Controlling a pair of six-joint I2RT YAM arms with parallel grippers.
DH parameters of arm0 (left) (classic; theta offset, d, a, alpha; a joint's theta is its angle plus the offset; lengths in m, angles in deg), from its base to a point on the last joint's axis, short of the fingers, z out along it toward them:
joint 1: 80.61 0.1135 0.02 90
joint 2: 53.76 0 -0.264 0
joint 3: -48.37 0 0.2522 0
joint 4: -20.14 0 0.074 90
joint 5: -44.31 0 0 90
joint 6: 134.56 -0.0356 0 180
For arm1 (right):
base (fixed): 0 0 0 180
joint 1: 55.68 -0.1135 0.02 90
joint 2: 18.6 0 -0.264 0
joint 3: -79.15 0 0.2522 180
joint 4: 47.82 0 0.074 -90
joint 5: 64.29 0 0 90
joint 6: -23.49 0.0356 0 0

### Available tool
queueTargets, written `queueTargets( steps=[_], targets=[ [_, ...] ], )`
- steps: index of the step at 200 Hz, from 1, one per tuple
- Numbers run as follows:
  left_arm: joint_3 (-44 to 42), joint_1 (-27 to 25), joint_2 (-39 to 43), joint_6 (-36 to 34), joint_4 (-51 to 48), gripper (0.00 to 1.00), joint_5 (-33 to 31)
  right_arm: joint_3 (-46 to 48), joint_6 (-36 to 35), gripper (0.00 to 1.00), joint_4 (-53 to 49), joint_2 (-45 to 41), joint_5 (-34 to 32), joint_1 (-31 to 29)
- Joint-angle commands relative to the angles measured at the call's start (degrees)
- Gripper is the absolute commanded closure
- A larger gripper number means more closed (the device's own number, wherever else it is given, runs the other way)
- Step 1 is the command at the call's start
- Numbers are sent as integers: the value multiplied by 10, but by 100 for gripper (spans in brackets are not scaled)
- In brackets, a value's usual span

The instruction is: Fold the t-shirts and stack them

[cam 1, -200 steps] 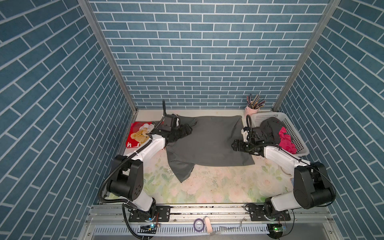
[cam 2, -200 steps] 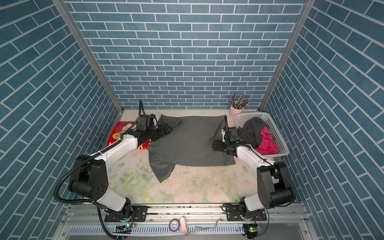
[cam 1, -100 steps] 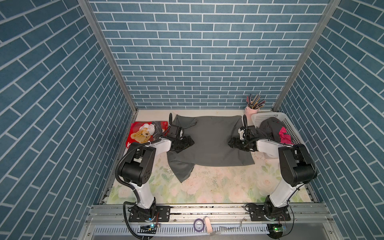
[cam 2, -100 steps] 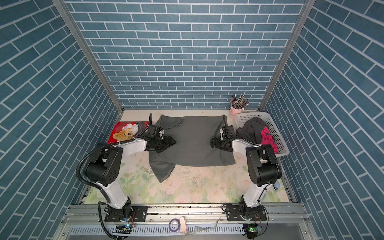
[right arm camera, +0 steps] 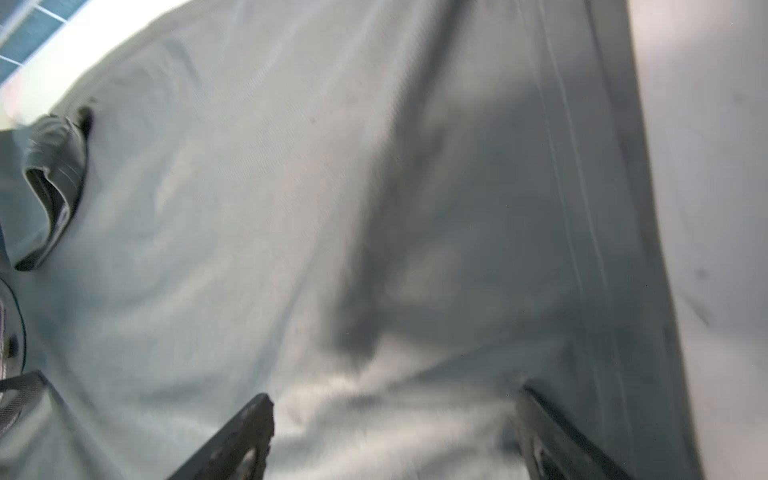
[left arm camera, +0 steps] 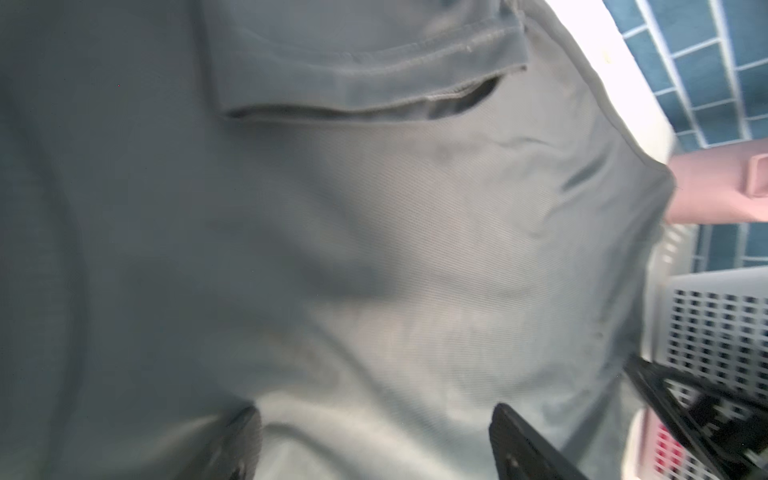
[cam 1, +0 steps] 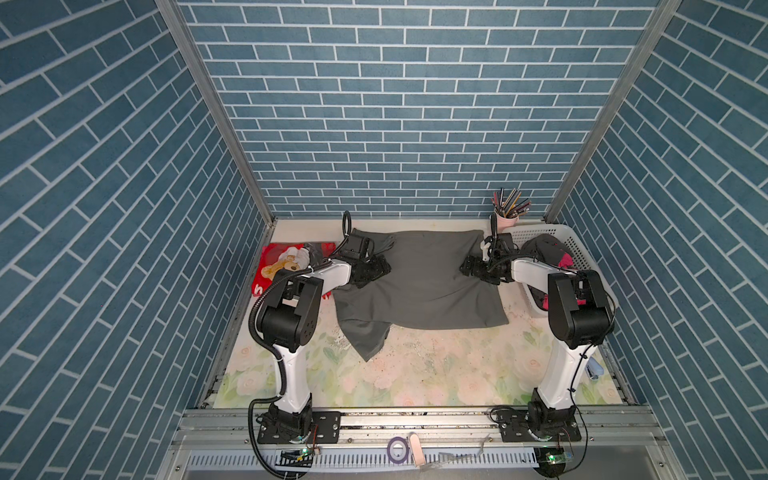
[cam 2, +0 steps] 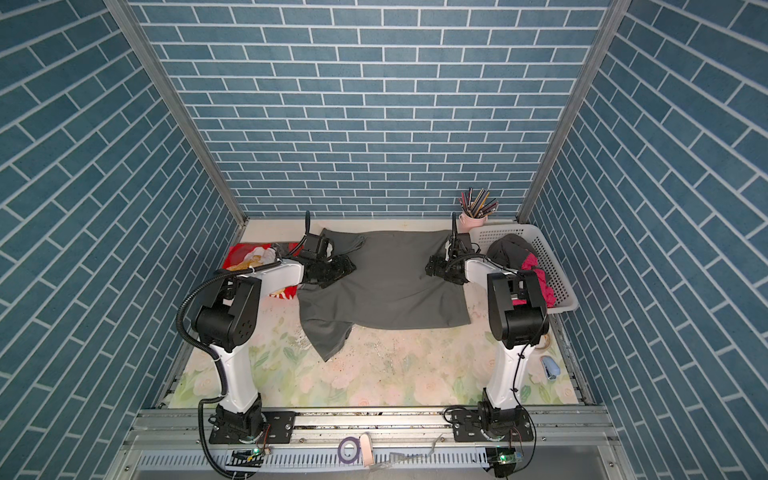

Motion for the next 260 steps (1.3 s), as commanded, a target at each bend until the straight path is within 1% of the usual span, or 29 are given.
queueTargets(
  steps=[1, 14, 36, 46, 53, 58, 74, 81, 99, 113, 124, 149, 165, 177, 201, 223, 241, 250, 254, 256, 258, 260],
  targets=[
    [-7, -16, 82, -36, -44, 12, -99, 31, 8, 8, -51, -106, -53, -21],
    [-19, -34, 124, -57, -64, 12, -154, 66, 30, 8, -59, -155, -77, -32],
    [-58, -76, 199, -91, -79, 12, -281, 156, 83, 7, -68, -250, -109, -46],
    [-84, -86, 231, -99, -75, 12, -308, 197, 116, 7, -81, -295, -127, -47],
    [-101, -83, 252, -90, -72, 12, -296, 229, 137, 7, -88, -328, -135, -47],
    [-112, -76, 265, -79, -71, 12, -275, 252, 149, 7, -92, -352, -138, -47],
    [-163, -40, 306, -60, -35, 12, -158, 312, 184, 6, -104, -420, -146, -46],
    [-187, -32, 320, -52, -14, 12, -122, 335, 199, 5, -104, -445, -143, -46],
    [-227, -30, 344, -35, 27, 12, -72, 389, 238, 7, -102, -496, -149, -44],
    [-242, -31, 346, -21, 41, 12, -37, 413, 261, 9, -96, -516, -152, -40],
    [-248, -34, 344, -13, 46, 12, -18, 427, 276, 12, -78, -521, -138, -31],
    [-262, -39, 339, -7, 56, 12, 0, 443, 299, 18, -24, -487, -97, -1],
    [-267, -40, 337, -5, 60, 12, 11, 431, 315, 20, -18, -449, -93, 3],
    [-273, -40, 337, -1, 69, 12, 16, 415, 305, 22, -17, -421, -80, 3],
    [-274, -49, 318, 9, 93, 12, 29, 396, 297, 26, -14, -387, -82, 3],
    [-249, -67, 289, 4, 81, 12, 29, 398, 300, 33, -10, -377, -97, 4],
    [-239, -81, 280, 0, 69, 12, 28, 413, 314, 40, 10, -376, -88, 3],
    [-242, -82, 281, -2, 62, 12, 25, 422, 320, 48, 21, -378, -87, 2],
    [-244, -82, 283, -3, 58, 12, 22, 425, 319, 54, 27, -378, -87, 2],
    [-244, -82, 284, -4, 57, 12, 20, 426, 319, 55, 28, -378, -87, 1],
    [-244, -81, 285, -4, 55, 12, 17, 427, 317, 59, 31, -378, -86, 1],
    [-245, -81, 287, -6, 53, 12, 14, 427, 316, 61, 33, -377, -87, 1]
  ],
)
